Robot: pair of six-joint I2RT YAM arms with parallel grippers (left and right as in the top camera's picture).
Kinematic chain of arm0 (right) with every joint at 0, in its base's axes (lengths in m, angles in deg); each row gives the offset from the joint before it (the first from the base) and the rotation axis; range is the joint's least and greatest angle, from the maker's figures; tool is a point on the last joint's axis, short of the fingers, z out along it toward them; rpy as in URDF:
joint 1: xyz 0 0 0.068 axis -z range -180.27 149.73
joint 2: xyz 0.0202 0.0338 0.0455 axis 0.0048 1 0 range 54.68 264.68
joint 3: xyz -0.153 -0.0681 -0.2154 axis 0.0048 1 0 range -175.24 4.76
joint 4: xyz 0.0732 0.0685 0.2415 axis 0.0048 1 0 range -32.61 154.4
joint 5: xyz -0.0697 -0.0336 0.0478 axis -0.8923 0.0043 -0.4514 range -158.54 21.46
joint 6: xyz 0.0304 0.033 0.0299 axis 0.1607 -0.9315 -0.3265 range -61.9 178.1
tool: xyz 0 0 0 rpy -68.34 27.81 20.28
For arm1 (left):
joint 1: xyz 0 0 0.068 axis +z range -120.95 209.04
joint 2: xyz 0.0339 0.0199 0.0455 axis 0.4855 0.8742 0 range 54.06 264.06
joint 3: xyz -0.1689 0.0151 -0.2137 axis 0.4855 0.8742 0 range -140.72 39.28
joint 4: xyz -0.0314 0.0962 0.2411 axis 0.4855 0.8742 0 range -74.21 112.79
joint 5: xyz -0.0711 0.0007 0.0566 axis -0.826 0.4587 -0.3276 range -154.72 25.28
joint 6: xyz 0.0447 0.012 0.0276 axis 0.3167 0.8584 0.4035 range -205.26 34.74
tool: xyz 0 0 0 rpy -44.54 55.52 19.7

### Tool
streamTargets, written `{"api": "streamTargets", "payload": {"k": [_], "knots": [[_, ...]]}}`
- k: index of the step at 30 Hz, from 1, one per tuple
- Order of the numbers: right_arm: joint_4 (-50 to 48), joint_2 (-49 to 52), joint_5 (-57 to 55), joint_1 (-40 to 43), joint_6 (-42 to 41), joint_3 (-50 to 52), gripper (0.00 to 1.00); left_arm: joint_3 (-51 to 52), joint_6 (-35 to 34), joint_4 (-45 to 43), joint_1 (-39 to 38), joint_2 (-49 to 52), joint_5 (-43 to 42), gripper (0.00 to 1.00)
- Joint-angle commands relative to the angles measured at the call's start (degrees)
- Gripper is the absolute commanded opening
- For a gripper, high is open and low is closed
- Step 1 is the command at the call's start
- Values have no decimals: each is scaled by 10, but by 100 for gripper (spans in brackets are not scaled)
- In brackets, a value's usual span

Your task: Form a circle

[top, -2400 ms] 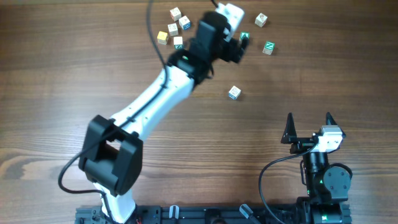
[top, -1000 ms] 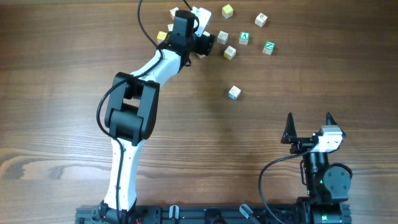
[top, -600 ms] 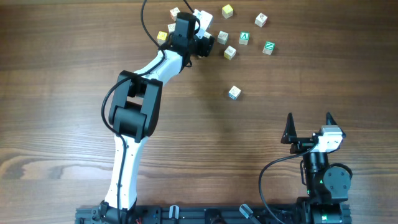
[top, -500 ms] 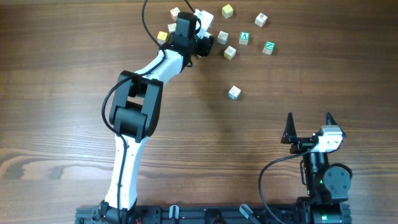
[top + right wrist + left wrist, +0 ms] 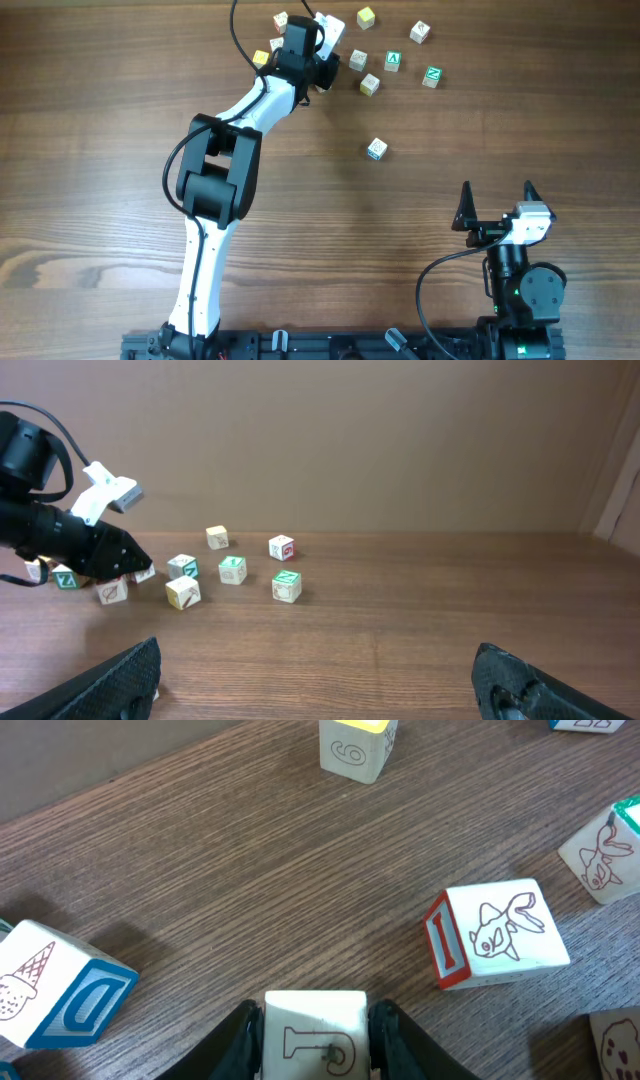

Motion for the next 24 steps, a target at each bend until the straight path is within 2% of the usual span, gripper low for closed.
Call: {"api": "streamTargets", "payload": {"k": [1,14,24], "knots": [[-2,-5,9,-2,10,1,100,-13,3,3,-2,-1,-4,36],[-2,-5,9,-2,10,1,100,-13,3,61,-2,-122,4,31],[-3,-5,9,-2,10,1,100,-13,1,192,-41,-188,4,30]]}}
